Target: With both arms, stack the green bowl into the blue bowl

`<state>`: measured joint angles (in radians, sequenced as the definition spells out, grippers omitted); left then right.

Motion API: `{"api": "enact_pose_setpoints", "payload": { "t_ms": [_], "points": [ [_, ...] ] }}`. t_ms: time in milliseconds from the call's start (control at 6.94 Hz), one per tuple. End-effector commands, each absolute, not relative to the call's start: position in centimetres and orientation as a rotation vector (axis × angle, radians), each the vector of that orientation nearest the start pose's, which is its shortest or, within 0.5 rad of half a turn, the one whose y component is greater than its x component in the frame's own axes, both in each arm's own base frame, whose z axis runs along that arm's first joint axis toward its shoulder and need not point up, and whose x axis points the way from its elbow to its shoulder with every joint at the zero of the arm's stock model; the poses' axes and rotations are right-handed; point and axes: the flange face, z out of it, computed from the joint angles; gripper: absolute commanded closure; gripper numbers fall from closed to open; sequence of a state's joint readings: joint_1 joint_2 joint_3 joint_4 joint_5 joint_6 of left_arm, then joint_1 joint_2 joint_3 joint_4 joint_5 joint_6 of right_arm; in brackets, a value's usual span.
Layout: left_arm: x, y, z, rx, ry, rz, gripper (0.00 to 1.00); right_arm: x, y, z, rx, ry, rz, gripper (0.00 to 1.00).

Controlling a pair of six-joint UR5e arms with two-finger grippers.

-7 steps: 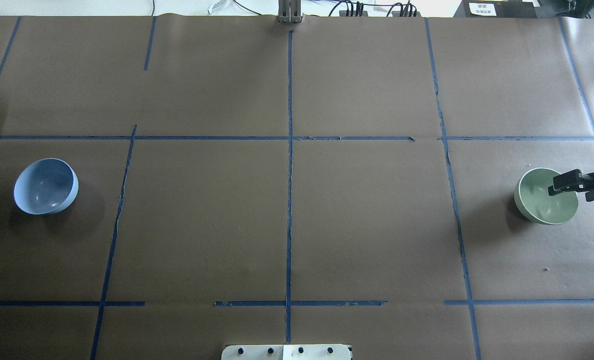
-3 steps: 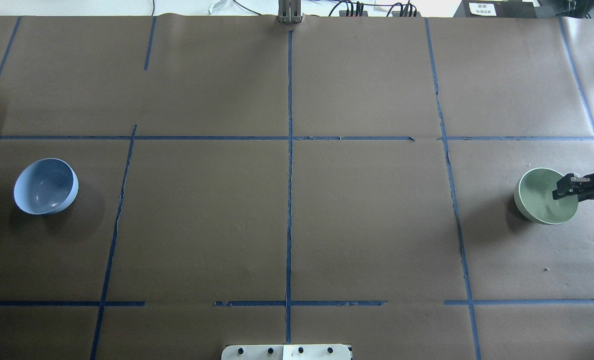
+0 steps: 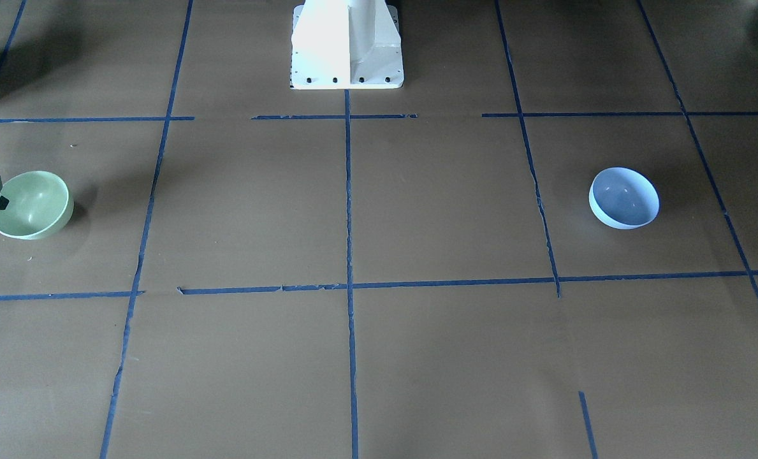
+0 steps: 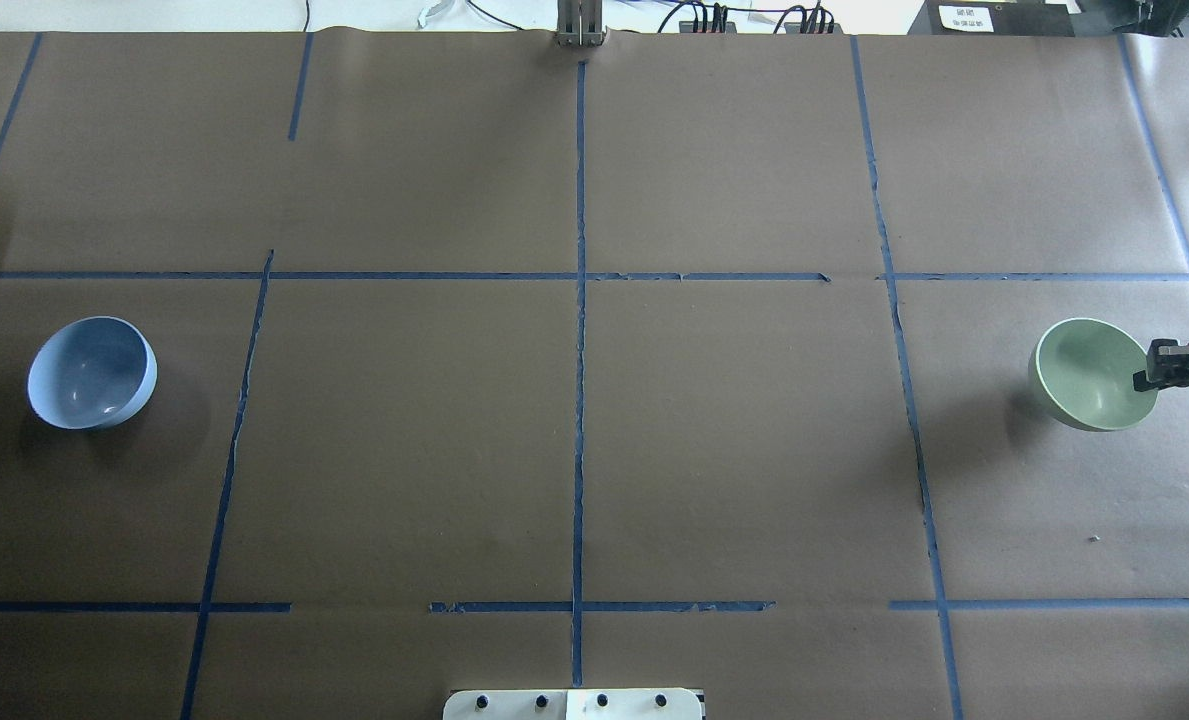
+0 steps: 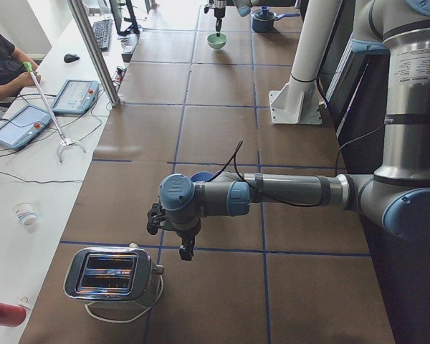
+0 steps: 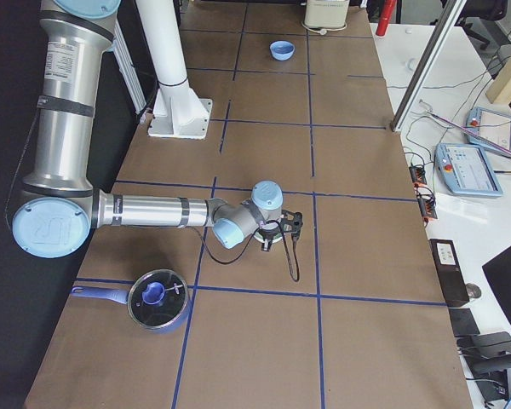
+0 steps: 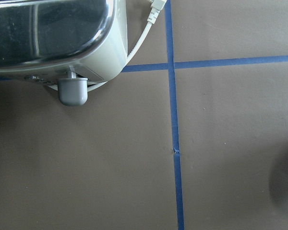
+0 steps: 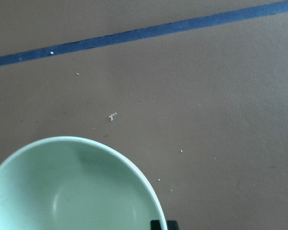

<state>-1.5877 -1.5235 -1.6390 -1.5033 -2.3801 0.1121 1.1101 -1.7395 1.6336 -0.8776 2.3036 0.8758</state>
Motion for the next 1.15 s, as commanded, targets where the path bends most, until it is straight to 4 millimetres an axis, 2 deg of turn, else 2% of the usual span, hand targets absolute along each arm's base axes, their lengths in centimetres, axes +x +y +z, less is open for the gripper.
{"api": "enact_pose_setpoints", "payload": {
  "t_ms": [0, 144, 288, 432, 576, 720, 1008],
  "points": [
    [-6.9, -46.8, 65.0, 0.011, 0.811, 0.069, 0.0, -11.7, -43.0, 62.0, -0.008, -0.961, 0.194, 1.0],
    [-6.8, -47.4, 64.3, 0.023, 0.81, 0.072, 0.0, -11.6, -43.6, 61.2, 0.002, -0.976, 0.191, 1.0],
    [-5.9, -48.1, 63.3, 0.043, 0.815, 0.05, 0.0, -11.7, -43.8, 59.6, 0.022, -0.988, 0.181, 1.0],
    [-3.1, -48.9, 62.8, 0.076, 0.862, 0.028, 0.0, -11.8, -43.7, 58.9, 0.015, -1.01, 0.167, 1.0],
    [1.1, -49.1, 63.1, 0.075, 0.894, 0.016, 0.0, -11.6, -43.8, 58.4, 0.02, -1.023, 0.164, 1.0],
    [3.1, -48.9, 65.1, 0.101, 0.928, -0.014, 0.0, -11.4, -44.2, 57.3, 0.043, -1.033, 0.16, 1.0],
    [9.4, -48.1, 63.4, 0.065, 1.02, -0.092, 0.0, -9.8, -45.6, 55.4, 0.048, -1.088, 0.171, 1.0]
  ]
}}
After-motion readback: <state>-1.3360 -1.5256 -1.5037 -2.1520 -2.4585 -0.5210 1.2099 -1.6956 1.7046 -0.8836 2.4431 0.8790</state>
